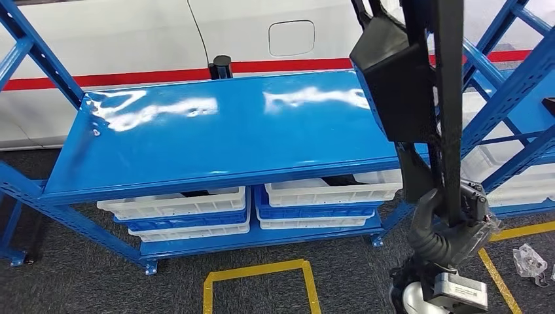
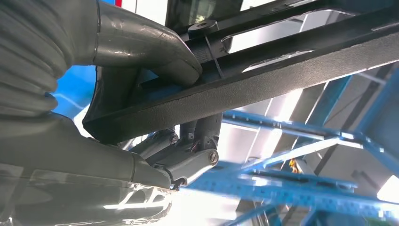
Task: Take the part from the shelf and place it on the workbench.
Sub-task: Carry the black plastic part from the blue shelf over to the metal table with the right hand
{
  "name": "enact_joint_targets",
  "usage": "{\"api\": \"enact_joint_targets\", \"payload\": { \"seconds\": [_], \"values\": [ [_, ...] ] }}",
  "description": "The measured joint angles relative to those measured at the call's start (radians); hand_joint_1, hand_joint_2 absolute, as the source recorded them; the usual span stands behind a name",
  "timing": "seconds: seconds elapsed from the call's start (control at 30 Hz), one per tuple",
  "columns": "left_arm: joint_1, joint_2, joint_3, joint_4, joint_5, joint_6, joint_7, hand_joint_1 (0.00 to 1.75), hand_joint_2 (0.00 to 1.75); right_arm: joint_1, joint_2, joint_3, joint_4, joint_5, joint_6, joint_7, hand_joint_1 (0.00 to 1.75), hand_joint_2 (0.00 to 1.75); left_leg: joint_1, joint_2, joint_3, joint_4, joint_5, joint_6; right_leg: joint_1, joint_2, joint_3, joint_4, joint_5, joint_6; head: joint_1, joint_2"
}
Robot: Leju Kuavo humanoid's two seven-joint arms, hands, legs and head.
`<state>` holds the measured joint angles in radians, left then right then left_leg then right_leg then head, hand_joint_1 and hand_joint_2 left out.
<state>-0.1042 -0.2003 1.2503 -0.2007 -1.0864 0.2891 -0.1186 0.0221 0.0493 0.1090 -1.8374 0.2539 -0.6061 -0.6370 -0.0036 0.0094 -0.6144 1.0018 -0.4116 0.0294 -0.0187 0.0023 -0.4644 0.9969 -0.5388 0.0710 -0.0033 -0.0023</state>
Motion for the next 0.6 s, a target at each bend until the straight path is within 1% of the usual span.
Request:
{"api": "enact_joint_targets", "payload": {
  "seconds": [0.03, 0.07, 0.1, 0.13, 0.17, 0.2, 0.23, 0.27, 0.3, 0.33, 0.37, 0.4, 0.43, 0.47, 0.5, 0.53, 0.57, 0.6],
  "values": [
    [0.000, 0.000, -0.001, 0.000, -0.006, -0.003, -0.004, 0.00, 1.75, 0.001, 0.000, -0.001, -0.002, -0.001, 0.002, 0.001, 1.75, 1.75, -0.001, 0.000, -0.004, 0.002, 0.005, -0.005, 0.003, 0.001, 0.003, -0.013, -0.004, -0.007, -0.001, 0.000],
    [0.001, 0.000, -0.002, 0.000, -0.014, -0.007, -0.010, 0.00, 1.75, 0.002, 0.000, -0.002, -0.003, -0.001, 0.004, 0.004, 1.75, 1.75, -0.001, -0.001, -0.005, 0.003, 0.011, -0.010, 0.003, 0.002, -0.006, -0.011, -0.001, -0.015, -0.002, 0.000],
    [0.001, -0.001, -0.003, 0.000, -0.021, -0.011, -0.015, 0.00, 1.75, 0.002, -0.001, -0.004, -0.003, -0.002, 0.007, 0.006, 1.75, 1.75, 0.001, -0.002, -0.008, 0.006, 0.009, -0.015, 0.000, 0.001, -0.013, -0.011, 0.004, -0.023, -0.002, 0.000],
    [0.001, -0.002, -0.005, 0.000, -0.026, -0.013, -0.018, 0.00, 1.75, 0.000, 0.000, -0.005, -0.003, -0.003, 0.011, 0.010, 1.75, 1.75, 0.003, -0.003, -0.014, 0.018, -0.007, -0.020, -0.003, 0.000, -0.019, -0.010, 0.011, -0.035, -0.003, 0.000],
    [0.000, -0.003, -0.007, 0.000, -0.030, -0.013, -0.020, 0.00, 1.75, -0.003, 0.000, -0.006, -0.003, -0.004, 0.013, 0.013, 1.75, 1.75, 0.005, -0.005, -0.025, 0.048, -0.043, -0.025, -0.006, -0.002, -0.026, -0.011, 0.020, -0.047, -0.004, 0.000],
    [0.000, -0.004, -0.009, 0.000, -0.031, -0.012, -0.020, 0.00, 1.75, -0.005, 0.000, -0.008, -0.003, -0.004, 0.015, 0.015, 1.75, 1.75, 0.007, -0.007, -0.040, 0.097, -0.091, -0.031, -0.007, -0.003, -0.033, -0.011, 0.029, -0.057, -0.005, 0.000],
    [0.000, -0.005, -0.011, 0.000, -0.032, -0.011, -0.021, 0.00, 1.75, -0.006, 0.000, -0.009, -0.003, -0.004, 0.016, 0.017, 1.75, 1.75, 0.008, -0.008, -0.056, 0.154, -0.139, -0.035, -0.006, -0.003, -0.041, -0.010, 0.037, -0.063, -0.006, 0.000],
    [0.000, -0.005, -0.012, 0.000, -0.032, -0.011, -0.024, 0.00, 1.75, -0.006, 0.001, -0.010, -0.003, -0.004, 0.017, 0.019, 1.75, 1.75, 0.009, -0.008, -0.071, 0.210, -0.177, -0.037, -0.005, -0.004, -0.048, -0.010, 0.044, -0.066, -0.007, 0.000],
    [0.000, -0.006, -0.013, 0.000, -0.032, -0.011, -0.029, 0.00, 1.75, -0.006, 0.001, -0.012, -0.003, -0.004, 0.017, 0.020, 1.75, 1.75, 0.009, -0.008, -0.081, 0.258, -0.196, -0.039, -0.004, -0.004, -0.056, -0.009, 0.051, -0.066, -0.007, 0.000],
    [0.000, -0.006, -0.014, 0.000, -0.032, -0.012, -0.037, 0.00, 1.75, -0.005, 0.002, -0.013, -0.003, -0.003, 0.016, 0.021, 1.75, 1.75, 0.010, -0.008, -0.082, 0.285, -0.197, -0.040, -0.003, -0.004, -0.064, -0.008, 0.058, -0.065, -0.007, 0.000],
    [0.000, -0.007, -0.014, 0.000, -0.032, -0.012, -0.046, 0.00, 1.75, -0.003, 0.004, -0.015, -0.003, -0.002, 0.014, 0.021, 1.75, 1.75, 0.011, -0.008, -0.070, 0.290, -0.185, -0.040, -0.002, -0.005, -0.073, -0.007, 0.064, -0.064, -0.007, 0.000],
    [0.000, -0.009, -0.015, 0.000, -0.032, -0.013, -0.054, 0.00, 1.75, -0.001, 0.008, -0.017, -0.003, 0.000, 0.011, 0.022, 1.75, 1.75, 0.012, -0.008, -0.041, 0.267, -0.162, -0.039, -0.002, -0.005, -0.083, -0.005, 0.070, -0.061, -0.007, 0.000],
    [0.000, -0.010, -0.016, 0.000, -0.032, -0.013, -0.059, 0.00, 1.75, 0.001, 0.012, -0.019, -0.004, 0.002, 0.008, 0.021, 1.75, 1.75, 0.014, -0.008, 0.006, 0.207, -0.134, -0.037, -0.002, -0.004, -0.090, -0.002, 0.075, -0.057, -0.007, 0.000],
    [-0.001, -0.012, -0.017, 0.000, -0.032, -0.013, -0.061, 0.00, 1.75, 0.004, 0.015, -0.020, -0.006, 0.004, 0.006, 0.020, 1.75, 1.75, 0.014, -0.010, 0.059, 0.131, -0.118, -0.034, -0.002, -0.004, -0.095, 0.000, 0.079, -0.052, -0.007, 0.000],
    [-0.002, -0.013, -0.018, 0.000, -0.032, -0.013, -0.062, 0.00, 1.75, 0.005, 0.018, -0.021, -0.009, 0.006, 0.004, 0.019, 1.75, 1.75, 0.013, -0.012, 0.104, 0.063, -0.109, -0.030, 0.000, -0.004, -0.100, 0.002, 0.084, -0.045, -0.006, 0.000],
    [-0.003, -0.014, -0.019, 0.000, -0.032, -0.013, -0.062, 0.00, 1.75, 0.007, 0.020, -0.023, -0.012, 0.007, 0.002, 0.018, 1.75, 1.75, 0.011, -0.013, 0.132, 0.015, -0.110, -0.028, 0.001, -0.005, -0.104, 0.004, 0.090, -0.039, -0.006, 0.000],
    [-0.003, -0.015, -0.019, 0.000, -0.032, -0.013, -0.062, 0.00, 1.75, 0.007, 0.022, -0.023, -0.015, 0.008, 0.001, 0.017, 1.75, 1.75, 0.008, -0.015, 0.141, -0.006, -0.114, -0.025, 0.002, -0.005, -0.107, 0.004, 0.096, -0.031, -0.006, 0.000],
    [-0.003, -0.016, -0.019, 0.000, -0.033, -0.013, -0.062, 0.00, 1.75, 0.008, 0.024, -0.025, -0.017, 0.008, 0.000, 0.016, 1.75, 1.75, 0.004, -0.015, 0.138, -0.012, -0.111, -0.020, 0.002, -0.006, -0.111, 0.004, 0.104, -0.023, -0.005, 0.000]
  ]
}}
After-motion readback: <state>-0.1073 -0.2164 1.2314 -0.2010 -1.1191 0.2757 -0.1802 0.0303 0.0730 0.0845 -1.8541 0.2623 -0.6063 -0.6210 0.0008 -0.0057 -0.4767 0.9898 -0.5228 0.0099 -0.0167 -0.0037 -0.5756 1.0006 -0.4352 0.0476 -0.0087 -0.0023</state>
